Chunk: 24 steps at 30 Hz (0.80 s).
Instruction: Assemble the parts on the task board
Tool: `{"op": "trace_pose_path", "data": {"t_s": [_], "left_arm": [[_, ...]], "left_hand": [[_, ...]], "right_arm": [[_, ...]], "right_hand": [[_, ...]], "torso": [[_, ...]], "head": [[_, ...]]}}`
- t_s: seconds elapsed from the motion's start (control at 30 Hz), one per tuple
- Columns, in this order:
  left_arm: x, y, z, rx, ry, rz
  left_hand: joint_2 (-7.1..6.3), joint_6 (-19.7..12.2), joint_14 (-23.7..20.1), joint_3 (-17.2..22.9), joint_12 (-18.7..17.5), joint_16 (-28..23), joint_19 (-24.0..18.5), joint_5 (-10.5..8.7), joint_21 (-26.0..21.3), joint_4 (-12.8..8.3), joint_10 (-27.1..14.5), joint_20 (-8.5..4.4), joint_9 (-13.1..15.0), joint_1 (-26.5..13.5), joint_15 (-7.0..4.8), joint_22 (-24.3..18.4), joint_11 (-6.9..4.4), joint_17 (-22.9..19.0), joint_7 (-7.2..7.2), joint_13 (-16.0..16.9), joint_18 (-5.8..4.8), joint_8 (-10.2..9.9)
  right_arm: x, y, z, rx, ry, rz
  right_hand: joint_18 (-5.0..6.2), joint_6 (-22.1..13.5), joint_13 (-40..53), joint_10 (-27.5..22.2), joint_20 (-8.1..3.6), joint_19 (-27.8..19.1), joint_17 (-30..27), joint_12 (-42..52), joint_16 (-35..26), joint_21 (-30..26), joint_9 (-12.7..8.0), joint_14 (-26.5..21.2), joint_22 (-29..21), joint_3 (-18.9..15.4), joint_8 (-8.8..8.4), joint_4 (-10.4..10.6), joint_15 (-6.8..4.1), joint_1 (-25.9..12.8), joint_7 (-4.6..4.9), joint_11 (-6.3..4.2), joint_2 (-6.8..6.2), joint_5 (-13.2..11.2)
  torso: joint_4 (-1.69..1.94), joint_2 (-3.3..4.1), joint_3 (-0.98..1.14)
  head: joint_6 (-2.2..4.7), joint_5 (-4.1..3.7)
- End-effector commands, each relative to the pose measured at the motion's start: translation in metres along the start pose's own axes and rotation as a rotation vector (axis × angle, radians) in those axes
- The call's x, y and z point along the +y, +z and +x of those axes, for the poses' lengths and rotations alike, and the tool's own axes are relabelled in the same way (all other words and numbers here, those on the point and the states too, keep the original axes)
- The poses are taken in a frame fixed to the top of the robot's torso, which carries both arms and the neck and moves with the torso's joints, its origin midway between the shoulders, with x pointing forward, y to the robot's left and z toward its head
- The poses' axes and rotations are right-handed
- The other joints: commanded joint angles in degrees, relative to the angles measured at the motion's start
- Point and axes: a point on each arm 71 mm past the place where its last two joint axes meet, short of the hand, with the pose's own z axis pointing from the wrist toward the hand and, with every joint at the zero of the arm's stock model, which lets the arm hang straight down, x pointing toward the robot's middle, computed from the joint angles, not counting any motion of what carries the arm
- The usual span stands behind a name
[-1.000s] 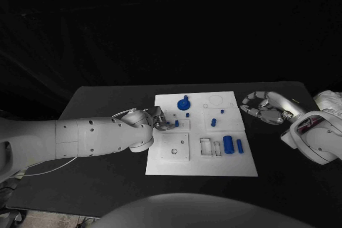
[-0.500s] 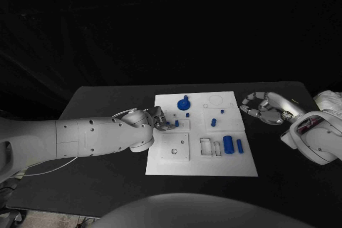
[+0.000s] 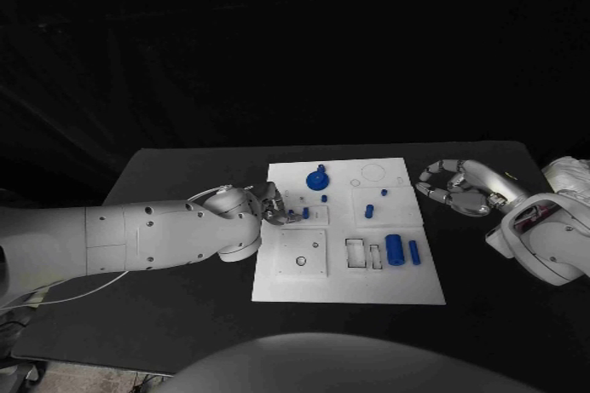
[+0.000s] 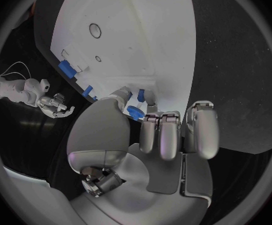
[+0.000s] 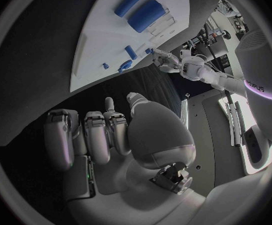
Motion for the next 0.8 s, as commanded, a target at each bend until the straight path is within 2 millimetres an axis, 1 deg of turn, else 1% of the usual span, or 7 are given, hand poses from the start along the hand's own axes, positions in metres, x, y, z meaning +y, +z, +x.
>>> {"op": "trace_pose_path", "data": {"t_s": [0.03,0.4,0.6,0.67,0.7,0.77,0.8], "left_arm": [[-0.003,-0.005,-0.008,0.012,0.024,0.025],[-0.01,-0.028,-0.066,0.102,0.031,0.057],[-0.02,-0.036,-0.104,0.213,-0.036,0.119],[-0.027,-0.034,-0.116,0.227,-0.078,0.16],[-0.03,-0.033,-0.12,0.228,-0.093,0.188],[-0.037,-0.029,-0.125,0.216,-0.107,0.232],[-0.041,-0.027,-0.127,0.203,-0.106,0.263]], "left_hand": [[-0.7,-1.9,6.0,-0.6,-0.2,0.1,1.8,-0.71,-0.2,0.0,6.2,-0.21,0.1,-0.3,-0.32,12.5,-0.1,15.1,0.31,15.1,-0.72,-0.3],[-1.46,-4.4,6.0,-2.2,-0.2,0.1,1.5,-4.75,-0.8,0.0,6.2,0.4,-0.2,0.6,0.42,12.3,0.73,15.1,1.15,15.1,-0.63,-1.0],[-0.34,-1.7,6.0,-3.9,-0.2,0.1,1.1,-6.13,-1.1,0.0,6.2,0.81,-2.9,4.0,0.77,12.3,0.86,15.1,1.08,15.1,-0.54,-2.1],[1.03,-1.0,6.0,-4.0,-0.5,0.1,0.7,-5.12,-1.7,-0.1,5.9,0.82,-5.1,6.3,0.85,12.1,0.84,15.1,1.21,14.8,-0.4,-3.7],[1.82,-1.0,6.0,-3.3,-2.2,0.1,0.0,-3.49,-2.6,-0.4,4.4,0.79,-7.5,9.6,1.16,11.8,0.93,15.1,1.69,13.6,-0.17,-5.9],[2.29,-1.3,4.7,-1.5,-9.2,-1.7,-1.3,-1.65,-4.1,-1.3,-2.0,1.32,-13.7,15.4,2.43,11.3,2.15,13.9,2.83,8.4,0.1,-11.5],[2.33,-2.6,0.0,-0.5,-16.5,-8.4,-2.0,-0.75,-5.2,-2.1,-8.2,1.62,-15.5,17.9,1.96,11.0,2.58,9.6,3.18,3.1,0.3,-13.5]], "right_arm": [[0.001,0.0,0.0,-0.009,-0.008,-0.008],[0.001,-0.001,-0.002,-0.027,-0.01,-0.011],[0.001,-0.002,-0.003,-0.037,-0.01,-0.014],[0.001,-0.002,-0.004,-0.039,-0.01,-0.018],[0.002,-0.002,-0.004,-0.041,-0.01,-0.02],[0.003,-0.002,-0.004,-0.043,-0.01,-0.026],[0.003,-0.001,-0.004,-0.044,-0.01,-0.031]], "right_hand": [[1.1,-0.4,15.1,6.0,0.55,0.5,15.1,0.2,0.2,-0.2,0.1,5.9,12.6,0.0,0.23,-0.4,0.33,0.5,-0.02,0.51,-0.09,0.2],[1.07,-0.3,15.1,6.0,0.56,0.6,15.1,0.2,0.2,-0.1,0.1,5.9,12.6,-0.1,0.36,-0.4,0.34,0.5,-0.01,0.54,-0.14,0.3],[1.02,-0.2,15.1,6.0,0.57,0.7,15.1,0.2,0.2,0.1,0.2,5.9,12.7,-0.1,0.5,-0.4,0.35,0.5,0.0,0.56,-0.17,0.3],[0.99,-0.2,15.1,6.0,0.57,0.8,15.1,0.2,0.2,0.2,0.2,5.9,12.7,-0.1,0.57,-0.4,0.36,0.5,0.0,0.56,-0.17,0.3],[0.98,-0.1,15.1,6.0,0.57,0.8,15.1,0.2,0.2,0.2,0.2,5.9,12.7,-0.1,0.62,-0.4,0.36,0.5,-0.01,0.56,-0.17,0.3],[0.94,-0.1,15.1,6.0,0.58,0.9,15.1,0.2,0.2,0.3,0.2,5.9,12.8,-0.1,0.69,-0.3,0.37,0.6,-0.01,0.56,-0.17,0.3],[0.94,-0.1,15.1,6.0,0.58,0.9,15.1,0.2,0.2,0.3,0.2,5.9,12.8,-0.1,0.69,-0.3,0.37,0.6,-0.01,0.56,-0.17,0.3]], "torso": [[-0.06,0.0,-0.03],[0.02,0.01,-0.01],[0.0,-0.09,-0.01],[-0.02,-0.12,-0.05],[-0.03,-0.1,-0.06],[-0.04,-0.15,-0.07],[-0.06,-0.1,-0.06]], "head": [[0.0,-0.21],[0.0,-0.45],[0.0,-0.5],[0.0,-0.5],[0.0,-0.51],[0.0,-0.46],[0.0,-0.44]]}}
